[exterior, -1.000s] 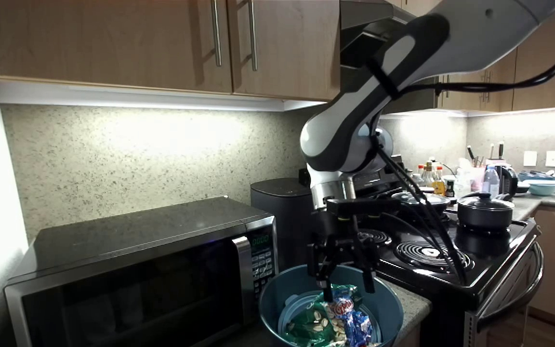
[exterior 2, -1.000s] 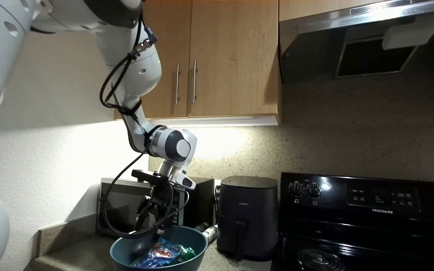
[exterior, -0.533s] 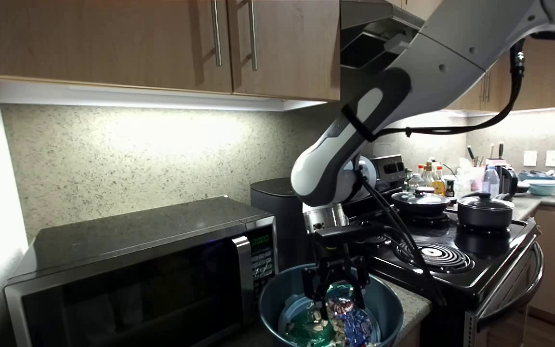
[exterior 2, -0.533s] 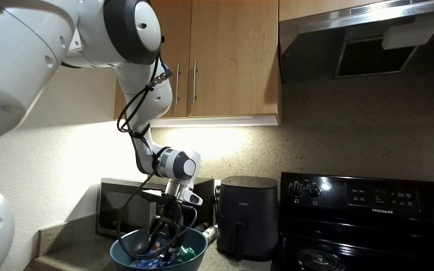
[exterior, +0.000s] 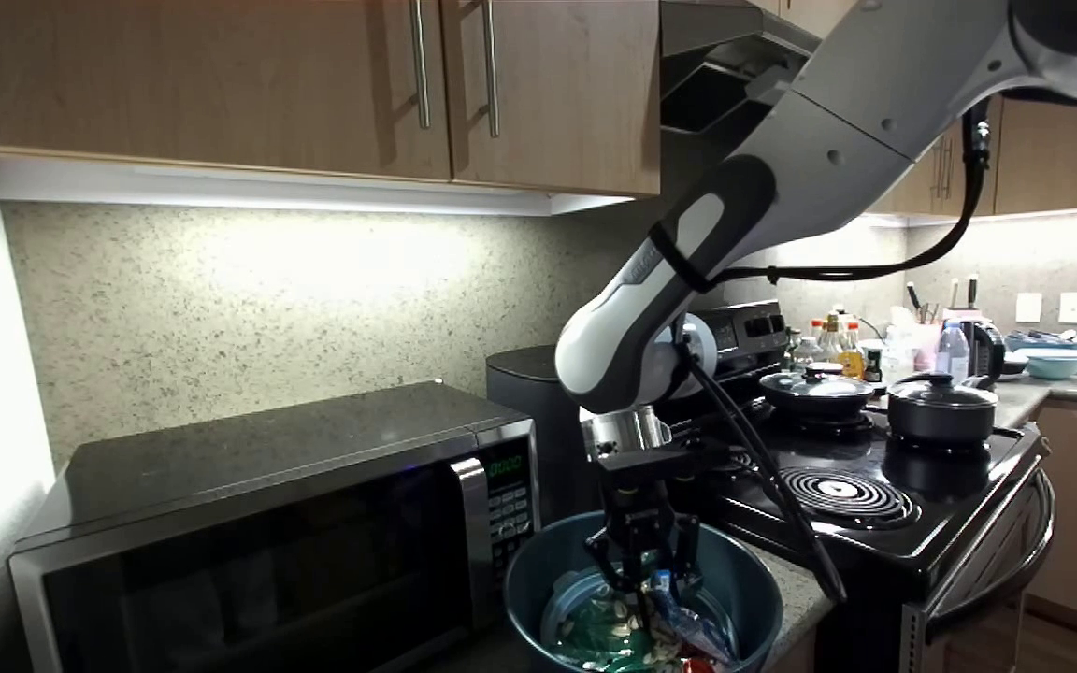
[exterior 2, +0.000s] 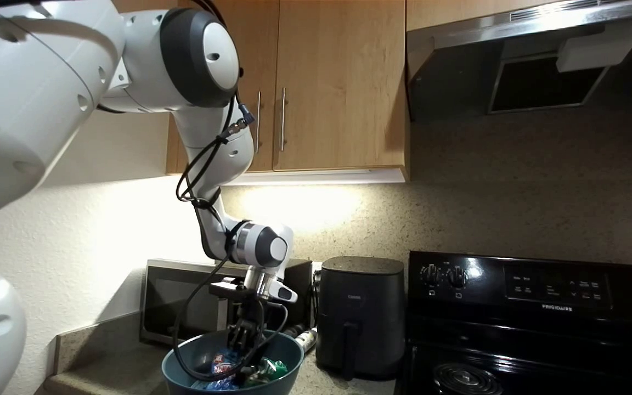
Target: Remove all the objects from the bowl
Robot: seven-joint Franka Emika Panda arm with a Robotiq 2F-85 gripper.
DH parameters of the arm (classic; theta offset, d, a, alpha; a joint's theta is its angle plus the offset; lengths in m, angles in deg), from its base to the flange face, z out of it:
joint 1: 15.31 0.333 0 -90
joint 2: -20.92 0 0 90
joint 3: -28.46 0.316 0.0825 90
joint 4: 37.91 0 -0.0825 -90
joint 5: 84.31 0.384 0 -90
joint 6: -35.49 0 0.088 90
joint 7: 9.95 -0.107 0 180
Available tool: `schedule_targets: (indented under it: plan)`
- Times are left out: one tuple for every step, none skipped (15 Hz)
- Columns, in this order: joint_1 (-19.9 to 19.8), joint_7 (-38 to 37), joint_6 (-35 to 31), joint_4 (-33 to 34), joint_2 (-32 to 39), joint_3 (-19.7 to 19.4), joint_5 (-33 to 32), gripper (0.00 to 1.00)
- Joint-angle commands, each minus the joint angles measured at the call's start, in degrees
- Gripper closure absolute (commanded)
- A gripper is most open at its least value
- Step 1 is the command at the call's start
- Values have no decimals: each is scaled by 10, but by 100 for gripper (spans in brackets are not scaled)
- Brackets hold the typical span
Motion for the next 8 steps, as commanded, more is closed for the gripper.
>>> schedule_targets:
  plan:
    - [4, -29, 7, -1, -18, -5, 10, 91]
    - [3, -31, 5, -5, -28, -5, 15, 94]
    - [2, -32, 3, -9, -37, -3, 21, 94]
    - [-1, -33, 0, -15, -48, -3, 29, 96]
    - [-3, -35, -2, -20, -59, -4, 36, 97]
    - [-4, -37, -4, -26, -71, -4, 43, 98]
    - [-4, -42, -9, -35, -85, -7, 47, 95]
    - [-2, -53, -15, -45, -101, -11, 44, 93]
